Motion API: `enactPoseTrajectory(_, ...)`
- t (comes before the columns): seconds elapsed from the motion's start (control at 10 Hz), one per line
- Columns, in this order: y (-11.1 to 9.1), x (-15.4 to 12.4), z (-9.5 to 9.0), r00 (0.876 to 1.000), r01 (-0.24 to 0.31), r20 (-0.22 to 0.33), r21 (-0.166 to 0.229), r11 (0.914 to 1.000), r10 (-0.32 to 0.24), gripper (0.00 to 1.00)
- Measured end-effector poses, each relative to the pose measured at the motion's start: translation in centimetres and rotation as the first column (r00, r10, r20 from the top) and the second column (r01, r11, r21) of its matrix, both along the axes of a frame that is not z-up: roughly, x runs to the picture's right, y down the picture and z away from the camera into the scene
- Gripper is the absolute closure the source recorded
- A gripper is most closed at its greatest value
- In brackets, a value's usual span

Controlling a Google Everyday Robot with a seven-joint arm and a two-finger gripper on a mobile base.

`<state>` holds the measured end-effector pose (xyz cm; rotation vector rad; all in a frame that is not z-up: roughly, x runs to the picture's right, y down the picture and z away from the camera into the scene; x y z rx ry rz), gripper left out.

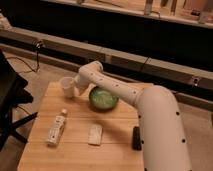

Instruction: Pick up the ceramic cup

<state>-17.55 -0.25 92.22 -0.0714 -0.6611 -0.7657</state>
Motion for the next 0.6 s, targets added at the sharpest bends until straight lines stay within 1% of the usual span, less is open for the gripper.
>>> enactPoseTrajectory(0.1,-0.12,-0.09,-0.27,1.0,-0.003,0.002,0.008,1.0,0.002,0.82)
enactPoseTrajectory(0.2,-0.16,-0.42,-0.51,1.0,-0.001,0.004,0.012,0.9999,0.001,0.92)
enactPoseTrajectory(0.3,-0.3,-0.47,-0.78,1.0,-0.007,0.006,0.017,0.9998,0.007,0.99)
enactPoseTrajectory(0.4,-0.51,-0.5,-1.07,1.0,-0.022,0.013,0.019,0.9996,0.021,0.99)
enactPoseTrajectory(0.5,-0.75,-0.01,-1.04,1.0,-0.015,0.008,0.017,0.9997,0.015,0.96)
enactPoseTrajectory(0.6,-0.74,0.47,-1.08,1.0,0.005,-0.004,0.012,0.9999,-0.005,0.98)
